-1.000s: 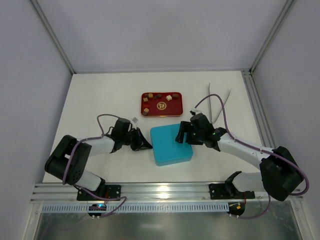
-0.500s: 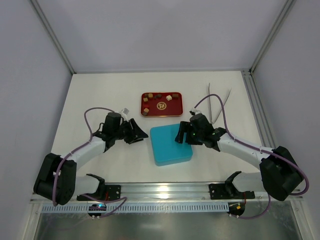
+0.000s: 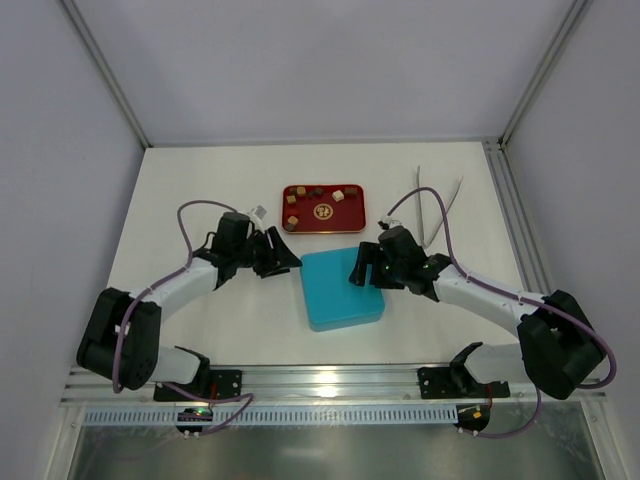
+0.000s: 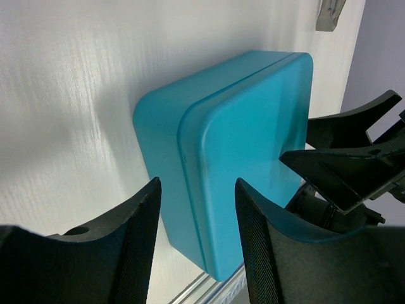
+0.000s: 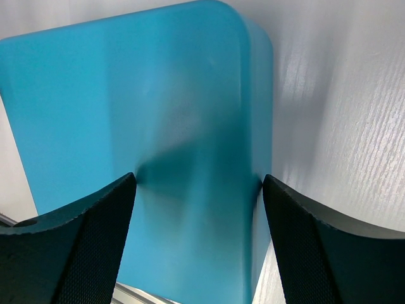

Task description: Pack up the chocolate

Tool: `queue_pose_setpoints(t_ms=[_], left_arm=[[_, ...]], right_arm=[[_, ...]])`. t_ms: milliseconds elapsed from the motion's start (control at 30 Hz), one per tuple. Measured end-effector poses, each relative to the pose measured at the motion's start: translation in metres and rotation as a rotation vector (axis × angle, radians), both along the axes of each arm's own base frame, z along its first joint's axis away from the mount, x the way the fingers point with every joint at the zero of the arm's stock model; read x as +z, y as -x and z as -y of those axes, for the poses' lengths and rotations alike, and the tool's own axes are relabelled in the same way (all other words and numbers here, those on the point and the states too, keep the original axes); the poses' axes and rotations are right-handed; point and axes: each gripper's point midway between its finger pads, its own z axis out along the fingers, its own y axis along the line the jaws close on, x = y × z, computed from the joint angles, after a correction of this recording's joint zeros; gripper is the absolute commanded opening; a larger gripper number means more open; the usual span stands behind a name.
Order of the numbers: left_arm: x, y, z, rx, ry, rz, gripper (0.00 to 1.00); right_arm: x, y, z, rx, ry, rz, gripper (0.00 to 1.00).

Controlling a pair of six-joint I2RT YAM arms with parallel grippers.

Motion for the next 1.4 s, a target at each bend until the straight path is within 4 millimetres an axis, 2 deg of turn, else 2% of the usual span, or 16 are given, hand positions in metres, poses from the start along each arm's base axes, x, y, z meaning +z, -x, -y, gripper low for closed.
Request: queue_pose_setpoints(t_ms=[300, 700, 1067, 1300, 1400], left_arm=[[-0.024, -0.006, 0.003, -0.019, -0.051, -0.045, 0.45], [-0.025, -0.016, 0.008, -0.02, -0.05, -0.022, 0.32], [-0.029, -0.029, 0.018, -0.025, -0.035, 0.007, 0.27], [-0.026, -0.034, 0.018, -0.022, -0.048, 0.019, 0.31], [-0.025, -0.036, 0.019, -0.033, -0.07, 0.015, 0.42]], right_arm=[[0.0, -0.001, -0.001, 0.0, 0.0, -0.001, 0.81], [-0.001, -0.001, -0.001, 0.001, 0.004, -0.003, 0.81], [-0.002, -0.004, -0.002, 0.002, 0.025, 0.012, 0.81], [-0.002, -0.006, -0.003, -0.001, 0.018, 0.021, 0.8], [-0.002, -0.005, -0.001, -0.012, 0.005, 0.034, 0.8]])
